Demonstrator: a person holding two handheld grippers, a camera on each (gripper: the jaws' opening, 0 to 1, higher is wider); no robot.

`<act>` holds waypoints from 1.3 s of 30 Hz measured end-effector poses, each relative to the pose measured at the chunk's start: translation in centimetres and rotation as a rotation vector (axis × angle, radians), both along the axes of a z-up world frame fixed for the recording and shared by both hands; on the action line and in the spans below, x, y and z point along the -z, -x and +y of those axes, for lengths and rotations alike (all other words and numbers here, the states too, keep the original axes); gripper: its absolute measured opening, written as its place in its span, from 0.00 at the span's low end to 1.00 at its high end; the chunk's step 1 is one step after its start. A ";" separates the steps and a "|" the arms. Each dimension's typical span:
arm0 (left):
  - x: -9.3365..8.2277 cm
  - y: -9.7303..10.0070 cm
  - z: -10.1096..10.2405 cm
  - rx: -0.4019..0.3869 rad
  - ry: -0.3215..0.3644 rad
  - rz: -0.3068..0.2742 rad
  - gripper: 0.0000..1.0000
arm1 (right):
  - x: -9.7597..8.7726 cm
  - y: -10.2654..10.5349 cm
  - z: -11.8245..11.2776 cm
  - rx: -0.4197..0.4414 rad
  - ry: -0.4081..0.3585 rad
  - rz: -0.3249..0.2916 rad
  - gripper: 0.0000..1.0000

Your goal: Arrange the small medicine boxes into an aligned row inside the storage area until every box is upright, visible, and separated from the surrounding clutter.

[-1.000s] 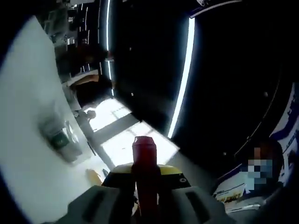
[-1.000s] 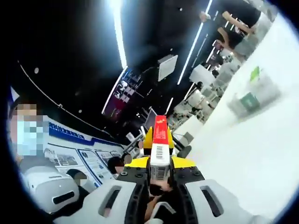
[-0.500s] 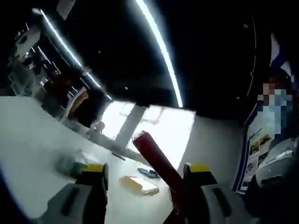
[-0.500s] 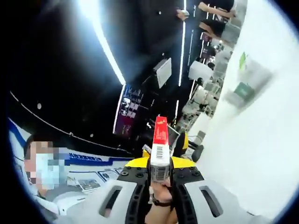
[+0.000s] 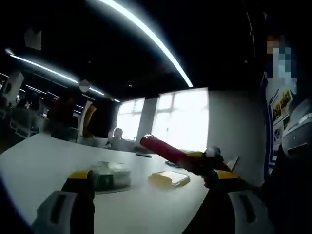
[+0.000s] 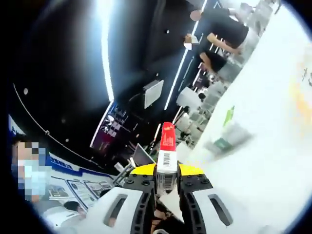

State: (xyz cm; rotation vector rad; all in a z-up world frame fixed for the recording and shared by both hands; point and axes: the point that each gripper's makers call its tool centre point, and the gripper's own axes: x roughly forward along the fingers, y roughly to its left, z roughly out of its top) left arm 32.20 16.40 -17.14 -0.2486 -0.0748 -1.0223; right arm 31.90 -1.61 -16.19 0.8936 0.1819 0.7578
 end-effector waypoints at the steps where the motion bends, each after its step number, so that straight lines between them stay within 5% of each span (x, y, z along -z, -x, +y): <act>1: 0.1 0.0 0.1 -0.001 -0.001 0.002 1.00 | 0.0 -0.4 -0.4 0.021 0.025 -0.007 0.13; 15: 0.1 0.2 1.5 -0.029 0.012 0.021 0.99 | -1.3 -7.6 -5.0 0.321 0.387 -0.076 0.13; 21: 0.5 0.2 1.4 -0.035 0.027 0.042 0.99 | -2.2 -10.4 -6.2 0.448 0.640 -0.101 0.13; 31: 1.3 0.1 1.5 -0.037 0.018 0.073 0.99 | -1.9 -13.9 -5.9 0.470 0.834 -0.009 0.13; 39: 1.6 0.2 1.9 -0.037 0.027 0.081 0.99 | -0.2 -16.3 -5.9 0.434 1.040 0.124 0.13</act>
